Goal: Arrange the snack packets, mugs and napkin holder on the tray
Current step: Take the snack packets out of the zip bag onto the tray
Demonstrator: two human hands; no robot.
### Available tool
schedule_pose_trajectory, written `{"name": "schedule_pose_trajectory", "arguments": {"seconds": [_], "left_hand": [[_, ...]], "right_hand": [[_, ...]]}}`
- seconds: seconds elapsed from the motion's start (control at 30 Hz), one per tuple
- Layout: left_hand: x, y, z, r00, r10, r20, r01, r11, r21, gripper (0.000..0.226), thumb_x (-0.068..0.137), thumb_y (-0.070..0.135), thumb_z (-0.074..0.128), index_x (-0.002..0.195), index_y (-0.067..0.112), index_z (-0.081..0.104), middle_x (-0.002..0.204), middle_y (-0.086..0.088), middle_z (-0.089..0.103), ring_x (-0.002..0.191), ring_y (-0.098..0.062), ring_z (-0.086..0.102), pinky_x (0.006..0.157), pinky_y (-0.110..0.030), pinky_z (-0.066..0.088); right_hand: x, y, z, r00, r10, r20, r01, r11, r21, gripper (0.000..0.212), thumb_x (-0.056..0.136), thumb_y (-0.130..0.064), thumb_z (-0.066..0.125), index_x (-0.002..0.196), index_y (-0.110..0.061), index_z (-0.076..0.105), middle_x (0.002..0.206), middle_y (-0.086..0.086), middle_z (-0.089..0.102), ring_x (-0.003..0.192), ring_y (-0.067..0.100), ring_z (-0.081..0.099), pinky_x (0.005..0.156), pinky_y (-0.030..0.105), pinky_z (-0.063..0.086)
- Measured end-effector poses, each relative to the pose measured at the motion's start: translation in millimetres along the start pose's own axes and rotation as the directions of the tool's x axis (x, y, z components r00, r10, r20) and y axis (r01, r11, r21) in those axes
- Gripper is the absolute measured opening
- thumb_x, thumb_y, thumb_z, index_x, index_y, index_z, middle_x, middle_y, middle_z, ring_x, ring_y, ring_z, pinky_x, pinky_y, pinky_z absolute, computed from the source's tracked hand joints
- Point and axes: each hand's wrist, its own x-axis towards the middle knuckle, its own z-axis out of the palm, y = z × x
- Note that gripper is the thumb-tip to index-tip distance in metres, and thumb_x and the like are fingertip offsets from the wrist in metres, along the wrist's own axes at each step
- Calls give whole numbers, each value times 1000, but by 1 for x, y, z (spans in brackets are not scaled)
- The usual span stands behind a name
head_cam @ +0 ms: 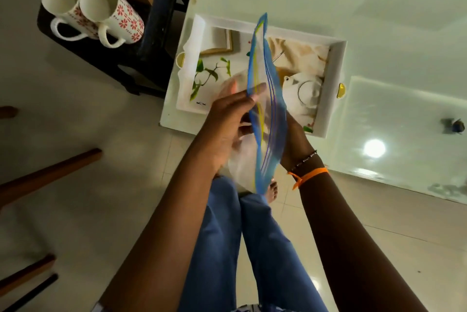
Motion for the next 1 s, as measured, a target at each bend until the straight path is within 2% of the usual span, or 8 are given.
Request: {"name": "schedule_pose_trajectory", "arguments": {"seconds": [0.1,0.23,0.4,0.5,0.7,0.77,0.87,1.0], "left_hand": [[-3,-5,9,996,88,-27,-82,978,194,23,91,5,48,91,17,67,60,6,60,53,1,59,52,-14,50],[-13,-6,16,972,225,-59,-194,925,328,20,88,5,52,85,18,67,47,12,57,49,0,55,54,-18,52],[-28,5,6,917,338,-211,-239,890,387,28,87,10,54,71,30,64,46,14,54,47,1,49,51,-14,41],[-40,14,-7,860,416,-296,-272,864,424,22,87,11,56,87,30,67,65,17,63,62,1,59,58,-14,49],[-47,16,-27,808,448,-383,-247,847,470,29,86,10,55,114,14,65,72,11,64,62,-6,61,58,-19,53],[-47,15,-27,797,463,-387,-256,840,478,30,86,10,56,115,13,64,71,13,63,57,-1,60,56,-14,52],[-50,12,-25,802,465,-374,-274,844,461,32,85,10,57,117,14,63,76,15,64,60,-2,62,60,-18,56],[-52,7,-24,798,478,-367,-296,841,453,32,85,8,57,116,12,63,80,5,69,62,3,59,59,-10,49]], "right_hand": [[-12,-10,1,991,-130,41,130,991,15,35,96,-38,31,100,-21,61,83,-9,70,77,6,66,79,28,55],[-26,-23,2,924,-340,-176,249,882,-400,17,90,-20,55,101,-15,66,92,-2,67,84,13,63,87,40,51],[-36,-39,-8,783,-555,-280,214,664,-717,22,83,-3,56,96,-12,71,84,7,67,59,13,57,69,23,50],[-47,-48,-9,698,-667,-262,173,511,-842,22,82,-3,55,95,-11,71,88,10,70,62,17,57,60,3,38],[-73,-59,33,562,-821,-101,257,289,-922,22,74,2,55,90,-9,65,84,4,56,67,15,51,59,14,35],[-67,-55,51,637,-771,12,299,233,-925,18,77,-2,54,86,-11,68,84,5,65,72,18,58,69,24,48],[-40,-43,67,883,-465,68,190,221,-957,18,83,-10,53,94,-9,67,102,16,68,96,33,61,87,42,50],[8,-28,82,960,-274,48,99,176,-979,27,89,-14,47,105,3,61,116,25,60,111,41,53,90,41,44]]}}
